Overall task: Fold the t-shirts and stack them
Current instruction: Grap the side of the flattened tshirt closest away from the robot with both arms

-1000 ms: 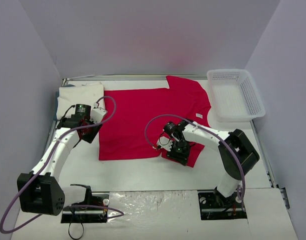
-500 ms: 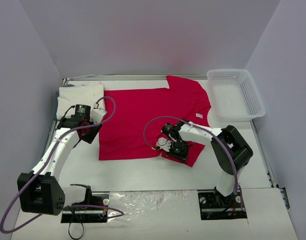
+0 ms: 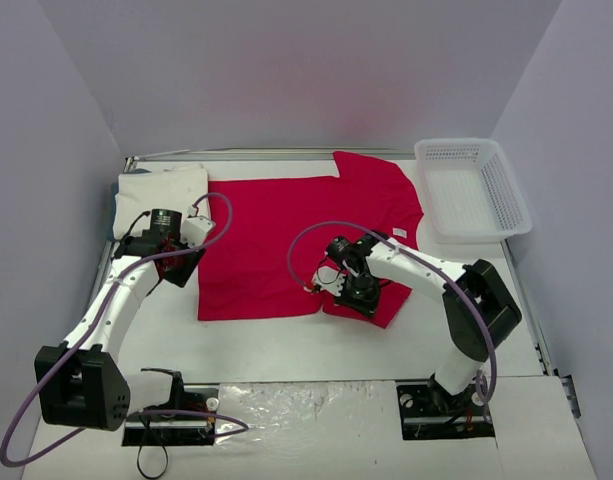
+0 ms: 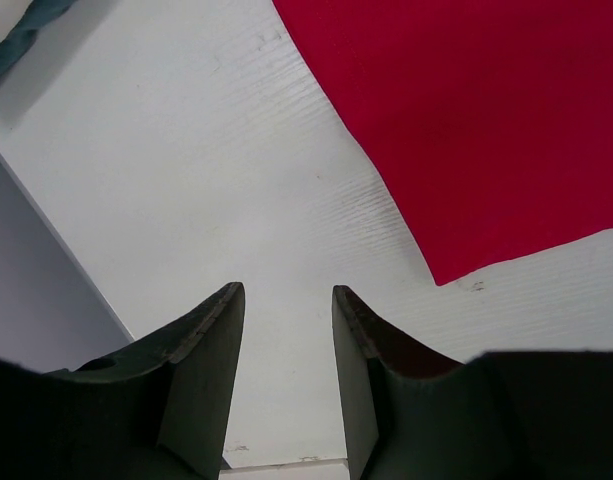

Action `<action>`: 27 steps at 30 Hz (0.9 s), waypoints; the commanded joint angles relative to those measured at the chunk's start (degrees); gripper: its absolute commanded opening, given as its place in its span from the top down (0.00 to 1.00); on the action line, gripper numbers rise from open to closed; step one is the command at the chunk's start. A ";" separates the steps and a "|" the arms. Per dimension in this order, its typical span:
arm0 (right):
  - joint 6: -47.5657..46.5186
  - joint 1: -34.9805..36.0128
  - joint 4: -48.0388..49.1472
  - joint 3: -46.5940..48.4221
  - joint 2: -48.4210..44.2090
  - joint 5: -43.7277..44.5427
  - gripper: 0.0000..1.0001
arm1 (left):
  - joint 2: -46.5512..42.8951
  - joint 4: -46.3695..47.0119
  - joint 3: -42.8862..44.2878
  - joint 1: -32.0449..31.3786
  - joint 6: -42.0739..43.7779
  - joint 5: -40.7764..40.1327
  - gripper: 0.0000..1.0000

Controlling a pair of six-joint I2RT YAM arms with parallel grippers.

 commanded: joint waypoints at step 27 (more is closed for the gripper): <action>-10.08 -12.05 -12.27 34.94 22.20 3.14 0.94 | 1.48 -0.30 0.95 0.26 -0.43 1.54 0.61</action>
